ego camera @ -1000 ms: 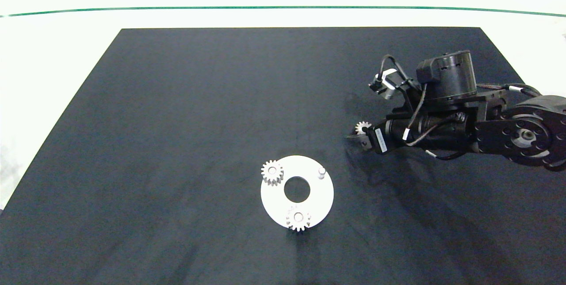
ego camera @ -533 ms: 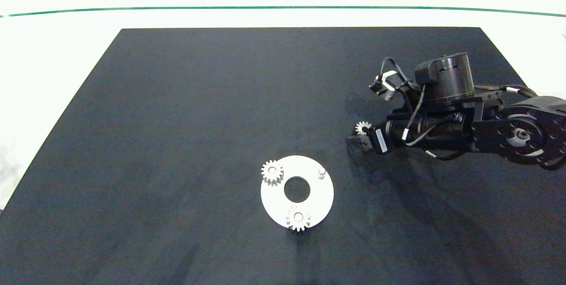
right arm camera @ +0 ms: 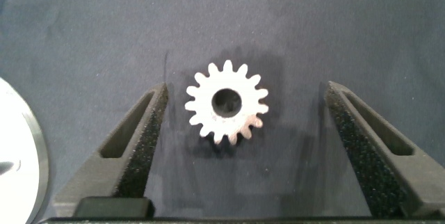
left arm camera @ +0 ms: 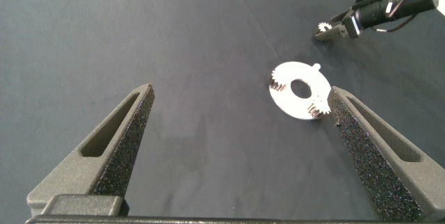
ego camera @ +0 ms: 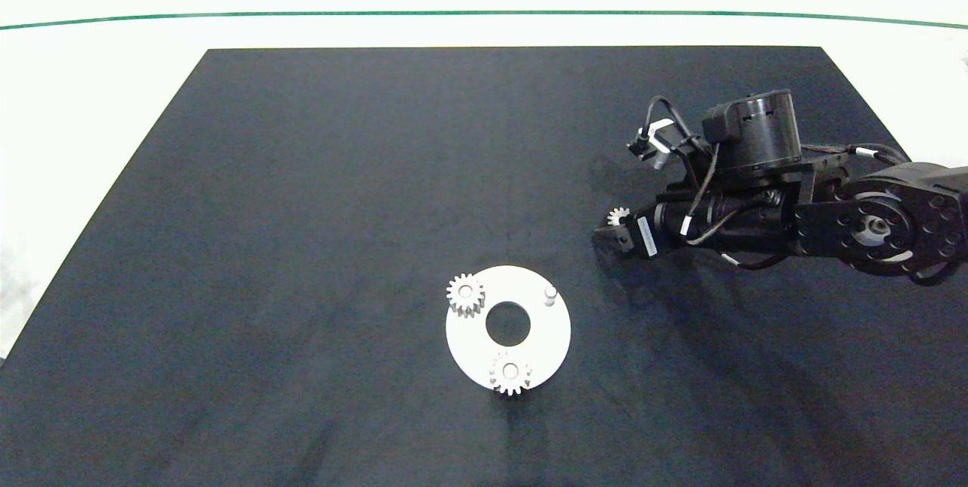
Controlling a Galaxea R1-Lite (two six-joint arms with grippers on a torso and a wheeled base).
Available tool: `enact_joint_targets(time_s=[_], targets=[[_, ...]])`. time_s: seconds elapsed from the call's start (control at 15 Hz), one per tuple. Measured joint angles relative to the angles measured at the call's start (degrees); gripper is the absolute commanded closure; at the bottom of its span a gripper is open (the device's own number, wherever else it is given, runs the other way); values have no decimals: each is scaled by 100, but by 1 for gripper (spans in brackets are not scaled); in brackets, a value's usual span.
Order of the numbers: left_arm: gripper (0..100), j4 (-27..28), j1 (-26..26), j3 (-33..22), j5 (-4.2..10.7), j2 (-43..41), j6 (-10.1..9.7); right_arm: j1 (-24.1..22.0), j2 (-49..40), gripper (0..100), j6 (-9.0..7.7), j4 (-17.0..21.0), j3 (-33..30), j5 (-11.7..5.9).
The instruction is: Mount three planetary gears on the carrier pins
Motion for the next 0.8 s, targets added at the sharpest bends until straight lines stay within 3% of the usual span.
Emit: enact_joint_targets(time_s=[0.8], targets=[[0, 0, 0, 0, 0, -4, 2, 63, 61, 38, -46, 2, 20, -5]])
